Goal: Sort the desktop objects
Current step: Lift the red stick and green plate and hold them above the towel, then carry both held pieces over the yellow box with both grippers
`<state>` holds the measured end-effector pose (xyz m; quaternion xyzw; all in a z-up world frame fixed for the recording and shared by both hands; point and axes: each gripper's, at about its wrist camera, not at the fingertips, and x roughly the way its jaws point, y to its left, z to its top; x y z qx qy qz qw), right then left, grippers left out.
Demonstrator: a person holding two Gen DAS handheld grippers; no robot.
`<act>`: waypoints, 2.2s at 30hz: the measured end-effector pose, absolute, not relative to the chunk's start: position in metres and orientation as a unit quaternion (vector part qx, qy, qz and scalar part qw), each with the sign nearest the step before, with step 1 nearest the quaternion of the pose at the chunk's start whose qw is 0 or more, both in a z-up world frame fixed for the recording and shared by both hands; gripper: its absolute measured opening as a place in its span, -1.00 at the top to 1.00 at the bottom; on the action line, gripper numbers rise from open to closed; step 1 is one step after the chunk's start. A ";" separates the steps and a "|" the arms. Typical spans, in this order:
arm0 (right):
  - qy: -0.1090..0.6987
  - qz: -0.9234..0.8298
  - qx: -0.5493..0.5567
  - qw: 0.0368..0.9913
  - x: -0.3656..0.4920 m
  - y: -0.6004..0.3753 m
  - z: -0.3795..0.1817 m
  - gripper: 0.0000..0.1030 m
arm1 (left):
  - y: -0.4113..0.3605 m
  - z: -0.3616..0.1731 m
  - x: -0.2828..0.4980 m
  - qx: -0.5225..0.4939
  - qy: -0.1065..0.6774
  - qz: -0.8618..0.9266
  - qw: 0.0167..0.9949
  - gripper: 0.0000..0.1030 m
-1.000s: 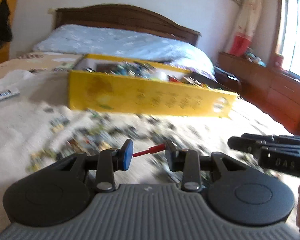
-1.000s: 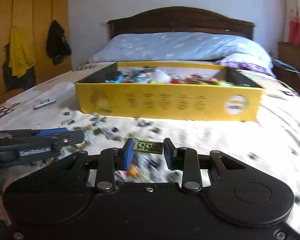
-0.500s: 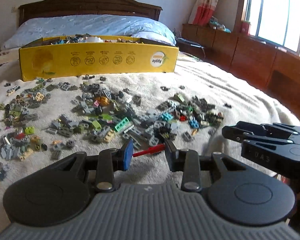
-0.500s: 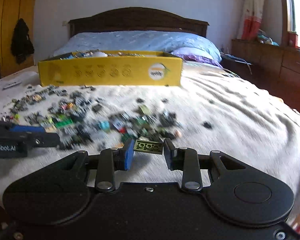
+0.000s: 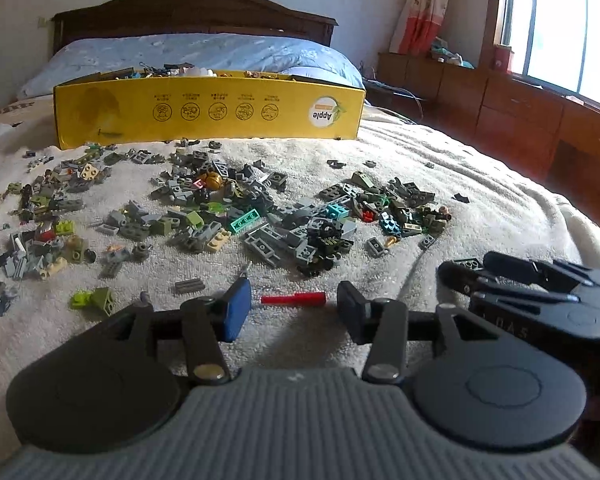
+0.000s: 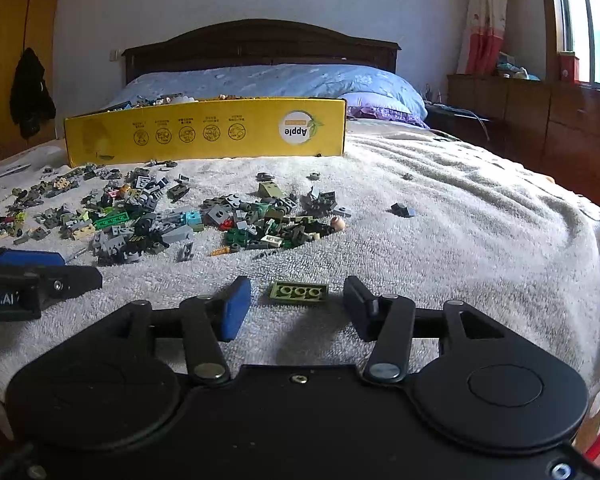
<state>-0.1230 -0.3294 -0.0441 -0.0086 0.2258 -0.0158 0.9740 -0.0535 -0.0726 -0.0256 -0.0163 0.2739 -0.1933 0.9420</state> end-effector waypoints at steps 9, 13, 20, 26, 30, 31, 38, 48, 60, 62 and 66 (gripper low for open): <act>0.202 -0.011 0.018 0.979 -0.132 -0.332 -0.054 -0.26 | -0.081 -0.031 -0.057 0.002 0.263 -0.177 0.948 -0.11; 0.190 -0.013 0.025 0.981 -0.134 -0.330 -0.058 -0.34 | -0.083 -0.031 -0.059 0.009 0.261 -0.175 0.949 -0.13; 0.177 -0.025 0.039 0.983 -0.136 -0.329 -0.061 0.06 | -0.086 -0.033 -0.058 0.013 0.258 -0.171 0.951 0.04; 0.174 -0.036 0.058 0.982 -0.138 -0.335 -0.060 0.43 | -0.092 -0.031 -0.060 0.039 0.255 -0.176 0.950 0.25; 0.173 -0.033 0.066 0.982 -0.139 -0.337 -0.060 0.43 | -0.092 -0.029 -0.061 0.036 0.256 -0.179 0.949 0.25; 0.173 -0.031 0.068 0.982 -0.139 -0.338 -0.060 0.43 | -0.092 -0.028 -0.060 0.035 0.257 -0.179 0.949 0.25; 0.174 -0.026 0.076 0.981 -0.141 -0.340 -0.057 0.43 | -0.089 -0.024 -0.059 0.030 0.254 -0.182 0.950 0.25; 0.160 -0.020 0.070 0.984 -0.142 -0.338 -0.046 0.43 | -0.081 -0.012 -0.044 0.017 0.253 -0.179 0.951 0.25; 0.168 -0.004 0.073 0.983 -0.115 -0.343 -0.039 0.43 | -0.072 -0.002 -0.005 0.008 0.265 -0.156 0.952 0.25; 0.170 0.002 0.073 0.983 -0.110 -0.342 -0.039 0.43 | -0.071 0.000 0.002 0.007 0.261 -0.150 0.954 0.25; 0.175 0.017 0.066 0.982 -0.099 -0.339 -0.037 0.43 | -0.067 0.005 0.017 0.001 0.252 -0.140 0.958 0.25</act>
